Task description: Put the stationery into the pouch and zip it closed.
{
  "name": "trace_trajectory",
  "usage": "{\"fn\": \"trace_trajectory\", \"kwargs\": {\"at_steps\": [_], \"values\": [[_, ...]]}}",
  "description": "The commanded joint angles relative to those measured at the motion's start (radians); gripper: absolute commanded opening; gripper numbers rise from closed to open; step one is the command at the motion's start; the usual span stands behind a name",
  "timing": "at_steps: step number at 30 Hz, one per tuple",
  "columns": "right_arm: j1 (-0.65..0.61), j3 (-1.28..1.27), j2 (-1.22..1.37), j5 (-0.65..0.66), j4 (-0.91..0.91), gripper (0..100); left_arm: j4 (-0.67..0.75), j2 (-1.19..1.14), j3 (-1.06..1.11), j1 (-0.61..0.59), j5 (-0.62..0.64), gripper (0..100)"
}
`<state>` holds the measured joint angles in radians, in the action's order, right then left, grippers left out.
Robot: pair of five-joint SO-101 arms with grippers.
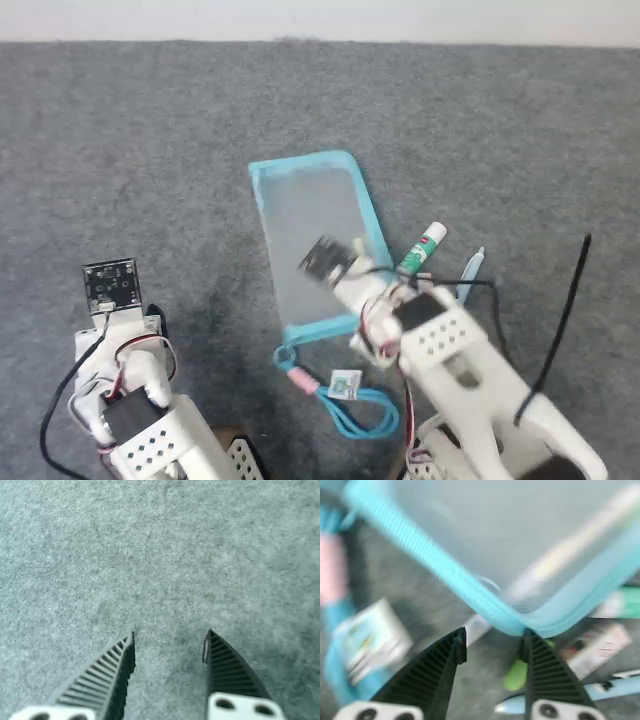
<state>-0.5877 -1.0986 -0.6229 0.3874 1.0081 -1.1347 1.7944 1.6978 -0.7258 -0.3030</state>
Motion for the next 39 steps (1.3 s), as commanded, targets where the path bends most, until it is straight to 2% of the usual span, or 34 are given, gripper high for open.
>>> {"fn": "trace_trajectory", "kwargs": {"at_steps": [1, 9, 12, 18, 22, 28, 32, 39], "values": [[0.139, 0.126, 0.130, -0.021, -0.111, 22.1, 0.026, 0.026, -0.013, 0.000, -0.009, 21], [0.205, 0.405, 0.348, -0.037, -0.130, 22.1, 0.026, 0.026, -0.013, 0.000, -0.009, 21], [0.203, 0.480, 0.360, -0.107, -0.030, 22.1, 0.026, 0.026, -0.013, 0.000, -0.008, 21], [0.163, 0.459, 0.108, -0.124, 0.170, 22.1, 0.026, 0.026, -0.013, 0.000, -0.005, 21], [0.070, 0.362, -0.064, -0.126, 0.234, 22.1, 0.026, 0.026, -0.013, 0.000, -0.003, 21], [-0.128, 0.235, -0.013, -0.141, 0.127, 22.1, 0.035, 0.026, -0.013, 0.000, -0.003, 21], [-0.147, 0.236, 0.099, -0.224, 0.068, 22.2, 0.035, 0.026, -0.013, 0.000, -0.005, 21], [-0.148, 0.236, 0.220, -0.239, 0.001, 22.2, 0.035, 0.026, -0.013, 0.000, -0.008, 21]]}}
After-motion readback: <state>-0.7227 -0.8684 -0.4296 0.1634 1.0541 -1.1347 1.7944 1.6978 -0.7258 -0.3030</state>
